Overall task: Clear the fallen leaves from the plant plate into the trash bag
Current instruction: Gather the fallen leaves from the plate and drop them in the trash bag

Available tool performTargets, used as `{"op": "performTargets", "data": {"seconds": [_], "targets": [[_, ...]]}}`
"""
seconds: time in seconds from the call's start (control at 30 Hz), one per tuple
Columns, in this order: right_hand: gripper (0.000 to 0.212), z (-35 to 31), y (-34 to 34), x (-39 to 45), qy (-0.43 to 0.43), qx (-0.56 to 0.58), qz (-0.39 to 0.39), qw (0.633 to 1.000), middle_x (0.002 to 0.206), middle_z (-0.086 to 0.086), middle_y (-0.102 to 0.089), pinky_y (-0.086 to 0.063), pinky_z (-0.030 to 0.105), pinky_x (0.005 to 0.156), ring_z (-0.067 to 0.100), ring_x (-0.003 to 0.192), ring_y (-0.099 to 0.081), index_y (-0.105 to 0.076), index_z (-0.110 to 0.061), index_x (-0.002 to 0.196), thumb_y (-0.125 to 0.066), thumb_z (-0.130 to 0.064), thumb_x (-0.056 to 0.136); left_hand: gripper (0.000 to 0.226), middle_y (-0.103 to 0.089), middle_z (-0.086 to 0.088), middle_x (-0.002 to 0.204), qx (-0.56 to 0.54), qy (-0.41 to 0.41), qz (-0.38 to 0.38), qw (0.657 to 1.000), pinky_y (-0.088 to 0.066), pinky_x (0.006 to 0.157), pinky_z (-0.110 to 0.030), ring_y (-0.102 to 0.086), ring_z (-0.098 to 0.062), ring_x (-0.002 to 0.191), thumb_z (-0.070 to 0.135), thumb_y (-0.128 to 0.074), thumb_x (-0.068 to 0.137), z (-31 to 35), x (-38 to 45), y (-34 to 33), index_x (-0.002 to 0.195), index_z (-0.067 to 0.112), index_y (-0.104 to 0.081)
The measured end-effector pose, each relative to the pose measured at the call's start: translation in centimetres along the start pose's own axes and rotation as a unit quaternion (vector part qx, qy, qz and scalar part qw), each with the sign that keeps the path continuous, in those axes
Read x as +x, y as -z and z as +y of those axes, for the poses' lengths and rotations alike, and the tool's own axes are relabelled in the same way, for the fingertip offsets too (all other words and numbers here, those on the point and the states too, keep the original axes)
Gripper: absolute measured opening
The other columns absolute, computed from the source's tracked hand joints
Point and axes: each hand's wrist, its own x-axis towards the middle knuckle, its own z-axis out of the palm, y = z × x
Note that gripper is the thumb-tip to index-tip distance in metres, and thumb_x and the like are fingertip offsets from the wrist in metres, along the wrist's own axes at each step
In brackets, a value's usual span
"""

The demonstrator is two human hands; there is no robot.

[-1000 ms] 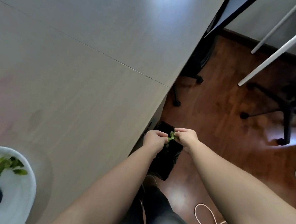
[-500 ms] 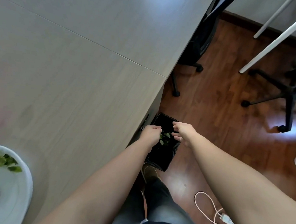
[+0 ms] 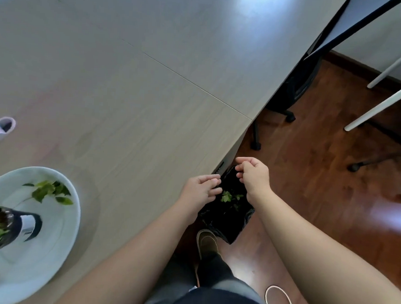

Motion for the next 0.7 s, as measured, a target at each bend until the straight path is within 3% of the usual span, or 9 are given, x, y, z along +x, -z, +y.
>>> {"op": "performTargets", "data": {"seconds": [0.07,0.17,0.27,0.37,0.6,0.7], "targets": [[0.028,-1.8,-2.1,-1.8,0.030,-0.012,-0.046,0.998,0.074,0.001,-0.062,-0.043,0.023,0.057,0.012,0.059,-0.052,-0.070,-0.012,0.091,-0.043,-0.005,0.088,0.022,-0.071,-0.003,0.107,-0.052,-0.012,0.047,0.997,-0.055,0.077,-0.024,-0.070,-0.016,0.094,0.015,-0.051,0.097,0.0,-1.5,3.0,0.114,0.012,-0.065],[0.028,-3.7,-5.6,-3.7,0.051,-0.043,-0.119,0.991,0.073,0.000,-0.062,-0.042,0.023,0.057,0.012,0.057,-0.050,-0.069,-0.015,0.089,-0.043,-0.006,0.088,0.021,-0.069,-0.009,0.108,-0.160,-0.013,0.121,0.980,-0.053,0.078,-0.028,-0.068,-0.019,0.094,0.015,-0.049,0.098,-0.7,-2.6,7.3,0.112,0.009,-0.063],[0.028,-4.7,-10.2,-6.1,0.059,-0.118,-0.210,0.969,0.072,0.001,-0.062,-0.041,0.023,0.057,0.013,0.057,-0.051,-0.067,-0.019,0.087,-0.043,-0.006,0.088,0.017,-0.067,-0.009,0.097,-0.306,-0.028,0.228,0.924,-0.052,0.074,-0.029,-0.067,-0.020,0.085,0.014,-0.050,0.097,-1.8,-4.7,11.8,0.108,0.006,-0.059],[0.027,-4.4,-13.6,-7.7,0.053,-0.180,-0.268,0.945,0.075,0.003,-0.062,-0.040,0.023,0.054,0.016,0.059,-0.050,-0.065,-0.018,0.090,-0.042,-0.007,0.088,0.012,-0.065,-0.009,0.091,-0.399,-0.026,0.288,0.870,-0.050,0.068,-0.027,-0.064,-0.017,0.077,0.015,-0.049,0.097,-3.2,-6.2,14.2,0.102,0.007,-0.056],[0.026,-2.0,-20.4,-11.7,0.103,-0.334,-0.355,0.867,0.077,0.002,-0.064,-0.040,0.026,0.058,0.018,0.062,-0.052,-0.065,-0.022,0.087,-0.043,-0.010,0.084,0.017,-0.066,-0.007,0.088,-0.464,-0.036,0.346,0.815,-0.051,0.071,-0.029,-0.065,-0.017,0.076,0.024,-0.044,0.099,-6.5,-10.2,18.1,0.095,0.011,-0.055],[0.026,-1.1,-22.9,-13.3,0.150,-0.411,-0.376,0.817,0.083,0.000,-0.063,-0.044,0.028,0.062,0.019,0.068,-0.055,-0.065,-0.023,0.094,-0.044,-0.012,0.083,0.018,-0.067,-0.006,0.085,-0.496,-0.049,0.361,0.788,-0.051,0.071,-0.031,-0.065,-0.018,0.074,0.024,-0.044,0.098,-8.1,-11.3,19.3,0.094,0.013,-0.057]]}}
